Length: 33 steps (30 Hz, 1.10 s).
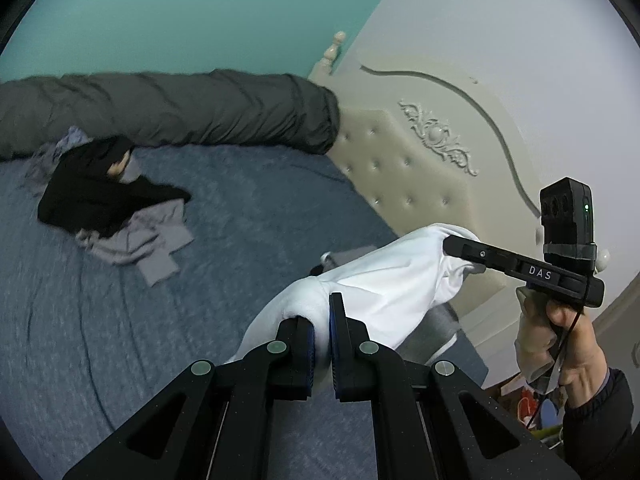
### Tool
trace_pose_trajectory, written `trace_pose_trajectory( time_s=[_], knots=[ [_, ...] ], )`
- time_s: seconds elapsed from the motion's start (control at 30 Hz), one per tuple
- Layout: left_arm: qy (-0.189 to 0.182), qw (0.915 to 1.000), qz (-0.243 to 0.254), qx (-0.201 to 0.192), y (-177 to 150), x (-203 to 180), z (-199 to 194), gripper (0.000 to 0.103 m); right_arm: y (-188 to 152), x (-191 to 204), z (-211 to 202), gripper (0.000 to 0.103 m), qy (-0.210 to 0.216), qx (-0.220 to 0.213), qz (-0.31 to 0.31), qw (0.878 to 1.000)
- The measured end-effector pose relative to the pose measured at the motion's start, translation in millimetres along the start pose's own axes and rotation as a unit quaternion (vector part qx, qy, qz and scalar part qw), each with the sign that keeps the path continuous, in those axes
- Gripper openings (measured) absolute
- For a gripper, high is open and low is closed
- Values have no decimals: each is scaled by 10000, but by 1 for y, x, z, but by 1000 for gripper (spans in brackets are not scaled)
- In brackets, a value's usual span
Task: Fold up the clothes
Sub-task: 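Lift the folded polo off the bed with both tools toward the headboard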
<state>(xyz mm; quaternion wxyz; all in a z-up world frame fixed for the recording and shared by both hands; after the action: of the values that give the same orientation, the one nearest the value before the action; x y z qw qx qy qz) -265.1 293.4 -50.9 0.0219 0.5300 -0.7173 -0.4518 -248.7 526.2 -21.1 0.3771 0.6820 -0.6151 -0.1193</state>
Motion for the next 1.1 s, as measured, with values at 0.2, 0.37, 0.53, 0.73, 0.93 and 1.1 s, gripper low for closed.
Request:
trace_pose_trajectory(
  time_s=[0.2, 0.37, 0.53, 0.73, 0.93, 1.1],
  knots=[
    [-86, 9998, 160, -126, 40, -31, 13, 6, 40, -23, -25, 17, -183, -257, -61, 9995],
    [-131, 9994, 230, -206, 72, -49, 31, 6, 72, -50, -36, 17, -361, -427, -29, 9984],
    [-161, 9991, 321, -214, 100, -68, 56, 6, 101, -77, -43, 17, -488, -634, -31, 9968],
    [-191, 9988, 396, -228, 128, -87, 89, 6, 133, -107, -47, 17, -686, -830, -57, 9942],
    [-222, 9983, 451, -295, 148, -103, 127, 6, 150, -145, -39, 17, -928, -934, 49, 9913],
    [-235, 9979, 522, -297, 164, -113, 153, 6, 162, -171, -38, 17, -1059, -1105, 123, 9881]
  ],
)
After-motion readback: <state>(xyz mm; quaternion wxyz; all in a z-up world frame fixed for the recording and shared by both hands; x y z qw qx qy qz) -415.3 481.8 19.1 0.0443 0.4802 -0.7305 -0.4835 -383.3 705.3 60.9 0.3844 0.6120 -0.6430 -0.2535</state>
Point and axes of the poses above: each gripper's, at about its wrist camera, not at the fingertips, and z roughly the way its jaws point, x to its left, y to its top, the point moved 3 cm from there along z, roughly the way its jaws point
